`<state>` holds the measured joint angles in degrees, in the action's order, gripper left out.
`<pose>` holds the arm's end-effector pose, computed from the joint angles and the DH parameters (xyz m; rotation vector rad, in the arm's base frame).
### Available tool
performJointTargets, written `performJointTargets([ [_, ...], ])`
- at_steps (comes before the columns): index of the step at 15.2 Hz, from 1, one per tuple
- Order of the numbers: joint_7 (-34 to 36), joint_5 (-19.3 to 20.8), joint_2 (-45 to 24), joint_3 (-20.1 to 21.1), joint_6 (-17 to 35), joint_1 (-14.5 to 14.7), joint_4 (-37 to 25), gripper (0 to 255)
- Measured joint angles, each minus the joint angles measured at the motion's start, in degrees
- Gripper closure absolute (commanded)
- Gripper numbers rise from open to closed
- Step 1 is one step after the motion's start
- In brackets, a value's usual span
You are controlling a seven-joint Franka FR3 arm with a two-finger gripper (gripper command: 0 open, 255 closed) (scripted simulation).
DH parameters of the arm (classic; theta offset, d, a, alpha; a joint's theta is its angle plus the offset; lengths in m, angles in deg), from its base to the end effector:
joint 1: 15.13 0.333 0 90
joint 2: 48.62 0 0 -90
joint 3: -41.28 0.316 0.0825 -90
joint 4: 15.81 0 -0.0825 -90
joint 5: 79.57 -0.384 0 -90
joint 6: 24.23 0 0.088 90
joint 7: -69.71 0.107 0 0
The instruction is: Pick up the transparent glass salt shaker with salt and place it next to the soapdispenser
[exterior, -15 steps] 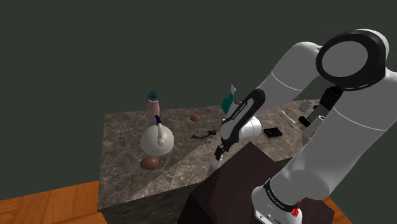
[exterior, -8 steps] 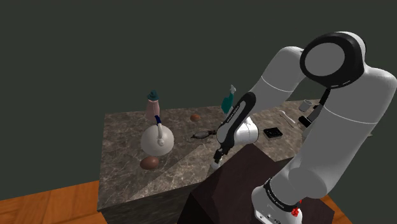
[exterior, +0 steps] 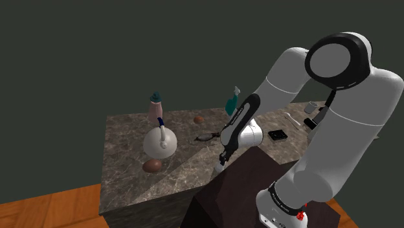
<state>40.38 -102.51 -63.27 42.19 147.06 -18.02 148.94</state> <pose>0.3116 -0.0377 0.1162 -3.0608 -0.1179 0.1910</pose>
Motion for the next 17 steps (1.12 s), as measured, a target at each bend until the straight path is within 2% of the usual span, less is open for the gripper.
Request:
performJointTargets([
  [7, 0.29, 0.39, 0.66, -0.49, -0.45, 0.39, 0.25, 255],
  [12, 4.76, 5.79, 7.00, -5.30, -5.13, 4.07, 1.89, 255],
  [17, 9.96, 12.64, 14.00, -8.11, -10.35, 5.14, 3.45, 255],
])
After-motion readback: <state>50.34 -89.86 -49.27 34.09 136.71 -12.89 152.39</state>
